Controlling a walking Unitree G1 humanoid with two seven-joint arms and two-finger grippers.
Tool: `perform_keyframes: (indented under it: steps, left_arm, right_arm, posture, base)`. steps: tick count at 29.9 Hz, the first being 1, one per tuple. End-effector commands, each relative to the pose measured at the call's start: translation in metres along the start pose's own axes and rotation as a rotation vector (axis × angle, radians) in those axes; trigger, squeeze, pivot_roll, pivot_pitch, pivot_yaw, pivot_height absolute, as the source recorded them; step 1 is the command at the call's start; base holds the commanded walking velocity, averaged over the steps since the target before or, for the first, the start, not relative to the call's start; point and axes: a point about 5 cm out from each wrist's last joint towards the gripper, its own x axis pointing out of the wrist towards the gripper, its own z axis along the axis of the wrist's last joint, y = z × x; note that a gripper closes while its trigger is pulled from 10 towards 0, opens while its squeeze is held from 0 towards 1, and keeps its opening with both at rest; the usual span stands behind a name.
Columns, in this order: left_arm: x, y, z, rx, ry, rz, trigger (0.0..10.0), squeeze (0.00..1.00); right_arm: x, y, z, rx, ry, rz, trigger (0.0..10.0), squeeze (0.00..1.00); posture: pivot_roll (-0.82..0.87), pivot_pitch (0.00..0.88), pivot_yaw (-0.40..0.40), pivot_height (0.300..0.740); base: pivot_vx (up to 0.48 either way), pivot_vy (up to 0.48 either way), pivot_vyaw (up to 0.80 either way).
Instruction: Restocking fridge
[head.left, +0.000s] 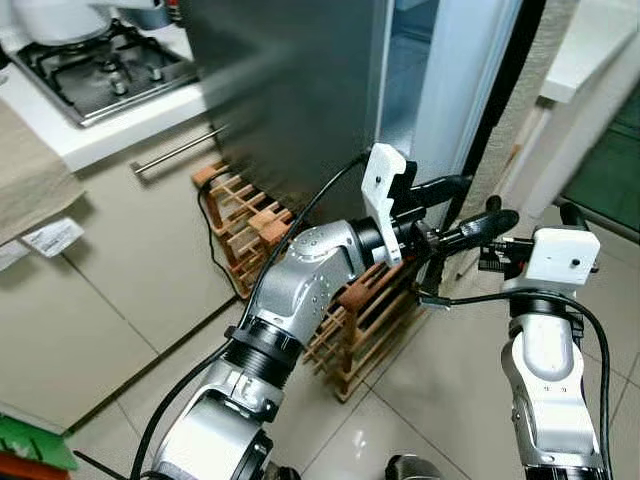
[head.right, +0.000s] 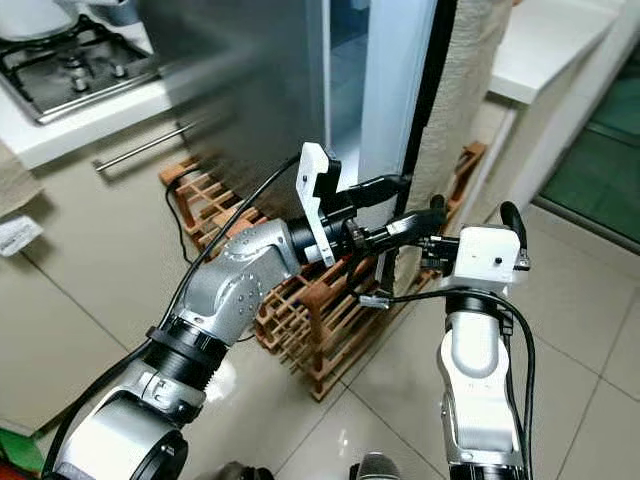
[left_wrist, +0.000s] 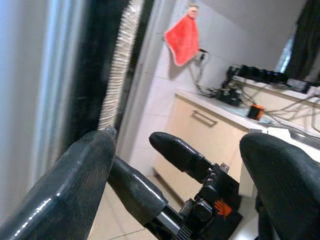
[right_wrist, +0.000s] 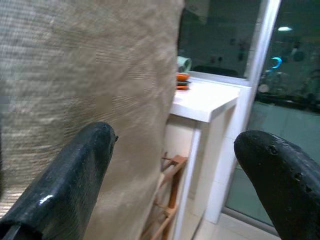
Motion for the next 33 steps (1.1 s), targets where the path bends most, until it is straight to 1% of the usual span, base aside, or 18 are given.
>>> perform_keyframes:
  steps: [1, 3, 4, 5, 6, 7, 8, 9, 10, 11, 12, 13, 15, 17, 21, 23, 29, 33]
  left_arm:
    - [0.028, -0.029, -0.006, -0.122, -0.100, -0.085, 10.0, 0.00]
    - [0.028, -0.028, -0.005, -0.124, -0.100, -0.080, 10.0, 0.00]
    - [0.026, -0.027, -0.003, -0.127, -0.102, -0.074, 10.0, 0.00]
    - [0.026, -0.027, -0.003, -0.127, -0.102, -0.074, 10.0, 0.00]
    - [0.025, -0.026, -0.001, -0.127, -0.105, -0.070, 10.0, 0.00]
    - [0.022, -0.025, 0.002, -0.135, -0.112, -0.063, 10.0, 0.00]
    - [0.021, -0.025, 0.003, -0.140, -0.115, -0.061, 10.0, 0.00]
    - [0.021, -0.025, 0.003, -0.140, -0.115, -0.061, 10.0, 0.00]
    - [0.019, -0.025, 0.005, -0.137, -0.117, -0.060, 10.0, 0.00]
    - [0.017, -0.025, 0.007, -0.129, -0.117, -0.057, 10.0, 0.00]
    - [0.017, -0.025, 0.007, -0.129, -0.117, -0.057, 10.0, 0.00]
    - [0.014, -0.022, 0.010, -0.124, -0.123, -0.038, 10.0, 0.00]
    - [0.009, -0.018, 0.014, -0.102, -0.122, -0.006, 10.0, 0.00]
    - [0.006, -0.016, 0.015, -0.096, -0.121, 0.008, 10.0, 0.00]
    - [-0.011, -0.003, 0.023, -0.070, -0.119, 0.107, 10.0, 0.00]
    - [-0.013, -0.001, 0.023, -0.071, -0.118, 0.118, 10.0, 0.00]
    - [-0.021, 0.002, 0.033, -0.047, -0.149, 0.177, 10.0, 0.00]
    - [-0.027, -0.002, 0.035, -0.043, -0.144, 0.175, 10.0, 0.00]
  right_arm:
    - [-0.004, -0.003, 0.001, 0.009, 0.007, -0.020, 10.0, 0.45]
    - [-0.010, -0.005, 0.000, 0.004, 0.020, -0.017, 10.0, 0.45]
    - [-0.025, -0.009, -0.006, -0.011, 0.058, -0.009, 10.0, 0.45]
    - [-0.025, -0.009, -0.006, -0.011, 0.058, -0.009, 10.0, 0.45]
    - [-0.036, -0.015, -0.011, -0.019, 0.095, -0.008, 10.0, 0.45]
    - [-0.065, -0.029, -0.029, -0.024, 0.215, -0.005, 10.0, 0.45]
    - [-0.076, -0.033, -0.036, -0.022, 0.262, -0.002, 10.0, 0.45]
    - [-0.076, -0.033, -0.036, -0.022, 0.262, -0.002, 10.0, 0.45]
    - [-0.093, -0.042, -0.049, -0.037, 0.347, 0.014, 10.0, 0.44]
    - [-0.099, -0.045, -0.058, -0.026, 0.405, 0.022, 10.0, 0.44]
    - [-0.099, -0.045, -0.058, -0.026, 0.405, 0.022, 10.0, 0.44]
    - [-0.105, -0.046, -0.070, 0.025, 0.492, 0.048, 10.0, 0.44]
    - [-0.103, -0.037, -0.077, 0.117, 0.559, 0.132, 10.0, 0.44]
    - [-0.101, -0.033, -0.078, 0.142, 0.566, 0.163, 10.0, 0.44]
    - [-0.082, 0.003, -0.083, 0.295, 0.605, 0.324, 10.0, 0.44]
    - [-0.079, 0.007, -0.082, 0.304, 0.603, 0.337, 10.0, 0.44]
    - [-0.066, 0.034, -0.072, 0.338, 0.559, 0.474, 10.0, 0.44]
    - [-0.068, 0.044, -0.071, 0.373, 0.591, 0.561, 10.0, 0.44]
  posture:
    - [-0.26, 0.105, 0.104, 0.732]
    - [-0.26, 0.104, 0.104, 0.732]
    - [-0.26, 0.103, 0.103, 0.732]
    - [-0.26, 0.103, 0.103, 0.732]
    - [-0.26, 0.103, 0.101, 0.732]
    - [-0.27, 0.105, 0.103, 0.732]
    - [-0.27, 0.105, 0.103, 0.732]
    - [-0.27, 0.105, 0.103, 0.732]
    - [-0.28, 0.107, 0.111, 0.732]
    - [-0.28, 0.107, 0.113, 0.732]
    - [-0.28, 0.107, 0.113, 0.732]
    - [-0.29, 0.105, 0.123, 0.732]
    - [-0.29, 0.103, 0.128, 0.732]
    - [-0.28, 0.098, 0.132, 0.732]
    - [-0.26, 0.085, 0.129, 0.732]
    - [-0.26, 0.085, 0.129, 0.732]
    - [-0.23, 0.075, 0.116, 0.732]
    - [-0.21, 0.067, 0.119, 0.732]
  base:
    - [0.000, 0.000, 0.00]
    - [0.000, 0.000, 0.00]
    - [0.000, 0.000, 0.00]
    - [0.000, 0.000, 0.00]
    - [0.000, 0.000, 0.00]
    - [0.000, 0.000, 0.00]
    - [0.000, 0.000, 0.00]
    - [0.000, 0.000, 0.00]
    - [0.000, 0.000, 0.00]
    - [0.000, 0.000, 0.00]
    - [0.000, 0.000, 0.00]
    - [0.000, 0.000, 0.00]
    - [0.000, 0.000, 0.00]
    - [0.000, 0.000, 0.00]
    - [0.000, 0.000, 0.00]
    - [0.000, 0.000, 0.00]
    - [0.000, 0.000, 0.00]
    - [0.000, 0.000, 0.00]
